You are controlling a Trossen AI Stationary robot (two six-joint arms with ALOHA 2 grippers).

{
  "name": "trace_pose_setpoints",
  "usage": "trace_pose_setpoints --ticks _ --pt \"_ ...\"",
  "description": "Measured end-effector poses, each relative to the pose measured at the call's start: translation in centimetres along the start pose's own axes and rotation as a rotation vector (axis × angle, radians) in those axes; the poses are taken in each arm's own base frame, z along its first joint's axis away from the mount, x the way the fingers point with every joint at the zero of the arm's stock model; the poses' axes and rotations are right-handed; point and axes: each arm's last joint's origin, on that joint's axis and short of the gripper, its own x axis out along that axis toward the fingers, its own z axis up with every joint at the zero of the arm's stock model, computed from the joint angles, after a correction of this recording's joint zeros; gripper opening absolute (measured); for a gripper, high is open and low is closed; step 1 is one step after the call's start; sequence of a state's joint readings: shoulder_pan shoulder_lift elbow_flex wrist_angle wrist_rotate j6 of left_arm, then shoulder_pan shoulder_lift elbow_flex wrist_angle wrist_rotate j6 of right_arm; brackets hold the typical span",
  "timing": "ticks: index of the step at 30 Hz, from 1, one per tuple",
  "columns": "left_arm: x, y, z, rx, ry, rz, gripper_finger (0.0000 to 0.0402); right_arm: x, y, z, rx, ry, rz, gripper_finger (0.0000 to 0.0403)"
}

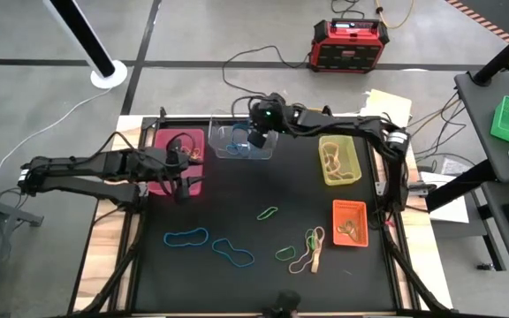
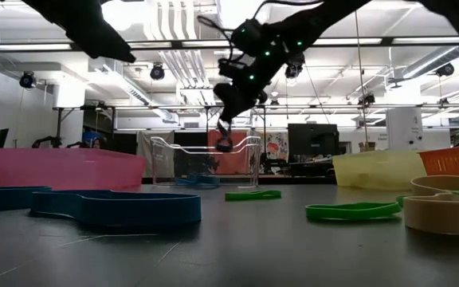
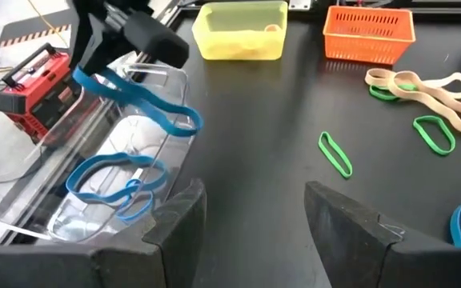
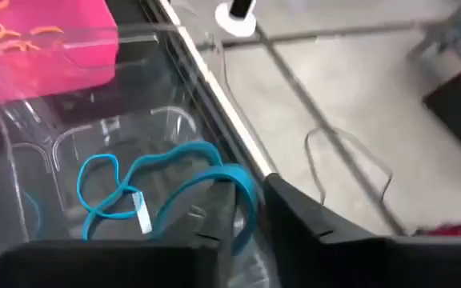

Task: Sort rubber bands into baskets
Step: Put the blue rubber band into the transparent bin

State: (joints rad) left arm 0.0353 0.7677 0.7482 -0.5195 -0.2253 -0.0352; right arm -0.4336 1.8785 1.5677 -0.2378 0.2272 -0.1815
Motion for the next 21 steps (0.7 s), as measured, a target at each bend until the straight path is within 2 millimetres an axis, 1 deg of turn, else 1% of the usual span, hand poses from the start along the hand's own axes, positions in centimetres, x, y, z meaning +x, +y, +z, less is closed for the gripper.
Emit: trace_pose_setpoints --ticks 3,7,10,12,15,18,21 --pt "0.2 0.0 -0.3 0.001 0.007 0.0 0.0196 0.5 -0.2 0.5 0.015 0.054 0.006 0.011" --pt "0.4 -0.1 -0.7 -0.012 0.021 0.001 0.0196 -0.1 -0.6 2.1 0.024 0.08 0.009 0.016" --pt "0.6 -0.1 -1.0 -0.032 0.03 0.002 0.0196 -0.8 -1.0 3.3 0.031 0.073 0.008 0.0185" --pt "0.7 -0.1 -1.1 -0.049 0.034 0.002 0.0196 -1.1 -1.3 4.0 0.051 0.054 -0.003 0.0193" --pt "0.8 -0.2 -1.2 -0.06 0.035 0.001 0.0196 -1.4 -2.0 4.8 0.062 0.021 -0.039 0.0194" --pt "0.8 -0.2 -1.2 -0.07 0.036 0.001 0.0196 -1.5 -2.6 4.9 0.064 0.022 -0.049 0.0189" --pt "0.8 -0.2 -1.2 -0.069 0.036 -0.001 0.0196 -1.2 -2.5 4.3 0.076 0.054 -0.045 0.0189"
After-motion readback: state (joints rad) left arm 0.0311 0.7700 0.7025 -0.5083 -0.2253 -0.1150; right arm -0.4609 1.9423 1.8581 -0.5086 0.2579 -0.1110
